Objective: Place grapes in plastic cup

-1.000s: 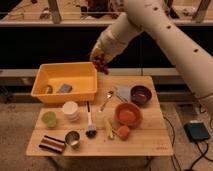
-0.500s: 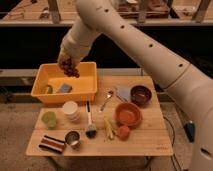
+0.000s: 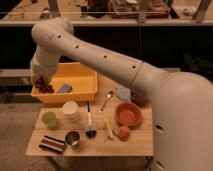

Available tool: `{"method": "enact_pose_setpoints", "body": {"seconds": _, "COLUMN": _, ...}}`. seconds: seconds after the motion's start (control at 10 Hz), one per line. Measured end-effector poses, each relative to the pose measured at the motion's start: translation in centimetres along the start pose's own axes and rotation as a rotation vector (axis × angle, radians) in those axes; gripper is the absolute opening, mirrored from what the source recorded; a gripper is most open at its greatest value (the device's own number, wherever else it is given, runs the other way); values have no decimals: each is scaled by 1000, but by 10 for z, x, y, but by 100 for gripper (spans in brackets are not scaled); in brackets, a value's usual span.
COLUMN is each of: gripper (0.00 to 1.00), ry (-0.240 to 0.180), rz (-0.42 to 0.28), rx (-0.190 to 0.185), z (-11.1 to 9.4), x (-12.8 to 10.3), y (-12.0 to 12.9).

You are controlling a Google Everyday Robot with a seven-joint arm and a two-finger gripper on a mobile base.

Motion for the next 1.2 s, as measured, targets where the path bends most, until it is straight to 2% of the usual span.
{"method": "enact_pose_setpoints", "body": {"seconds": 0.2, "gripper": 0, "ry": -37, "rz": -5, "rx": -27, "z": 45, "x": 0, "y": 7}}
{"method": "enact_pose_setpoints", "body": {"seconds": 0.3, "gripper": 0, "ry": -73, "rz": -15, "rx": -41, "z": 73, "x": -1, "y": 19}}
{"method": "enact_pose_setpoints", "body": {"seconds": 0.4, "gripper": 0, "ry": -110, "rz": -21, "rx": -46, "z": 93, "x": -3, "y": 35}}
{"method": "enact_pose_setpoints", "body": {"seconds": 0.5, "gripper": 0, "ry": -129, "rz": -24, "rx": -48, "z": 103, "x": -4, "y": 43}}
{"method": "enact_pose_setpoints", "body": {"seconds": 1.2, "gripper": 0, "ry": -135, "rz": -26, "rx": -46, "z": 105, "x": -5, "y": 44}}
